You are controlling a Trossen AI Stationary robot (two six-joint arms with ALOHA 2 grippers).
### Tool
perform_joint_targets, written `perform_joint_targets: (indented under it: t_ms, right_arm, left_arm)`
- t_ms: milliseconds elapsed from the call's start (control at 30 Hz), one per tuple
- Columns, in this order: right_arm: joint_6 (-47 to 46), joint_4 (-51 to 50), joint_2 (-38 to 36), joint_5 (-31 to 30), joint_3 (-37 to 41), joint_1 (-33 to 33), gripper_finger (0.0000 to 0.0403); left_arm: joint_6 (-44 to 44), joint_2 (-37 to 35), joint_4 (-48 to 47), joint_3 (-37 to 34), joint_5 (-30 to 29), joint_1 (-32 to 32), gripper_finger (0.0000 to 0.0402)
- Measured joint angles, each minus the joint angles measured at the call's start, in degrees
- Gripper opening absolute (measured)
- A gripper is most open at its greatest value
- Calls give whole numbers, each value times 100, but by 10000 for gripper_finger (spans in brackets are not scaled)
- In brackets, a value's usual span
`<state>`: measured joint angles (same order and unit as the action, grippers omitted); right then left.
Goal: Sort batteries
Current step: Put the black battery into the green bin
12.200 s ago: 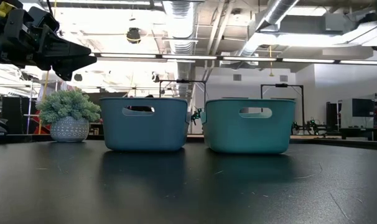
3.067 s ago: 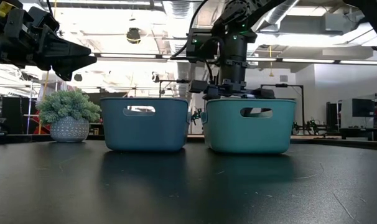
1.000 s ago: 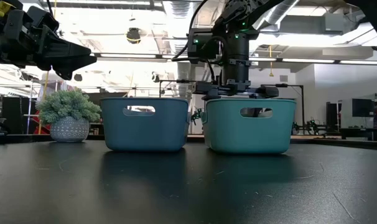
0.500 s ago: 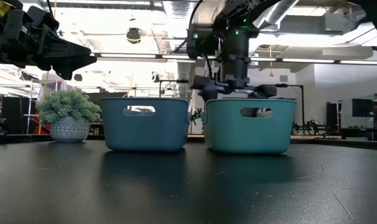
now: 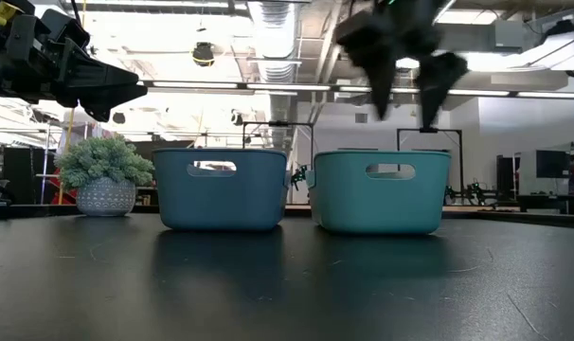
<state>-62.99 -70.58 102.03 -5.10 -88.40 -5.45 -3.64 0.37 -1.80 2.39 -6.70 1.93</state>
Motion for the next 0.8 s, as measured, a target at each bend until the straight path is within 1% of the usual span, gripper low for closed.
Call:
perform_joint_targets:
  t_ms: [133,267,333,500,567,667,800]
  right_arm:
    - [-281,-778,-88,8,52,-663,381]
    - [-300,-999,-91,396,377,-1287,381]
    - [-349,-853,-91,592,608,-1583,381]
    - [-661,-455,-99,857,1222,-2245,381]
    - [-835,-142,-175,953,1523,-2500,381]
    - [-1234,342,-399,1063,1968,-2870,381]
    - [-1883,703,-714,1114,2510,-3335,381]
  left_arm:
    - [-2,2,0,-2,0,1,158]
    - [0,2,0,-2,0,-1,158]
    - [-1,0,0,-2,1,-2,158]
    - [0,2,0,-2,0,-1,158]
    - [-1,-1,2,1,0,1,158]
    - [-2,1,2,-2,0,-2,158]
    - [-2,-1,2,-2,0,-2,158]
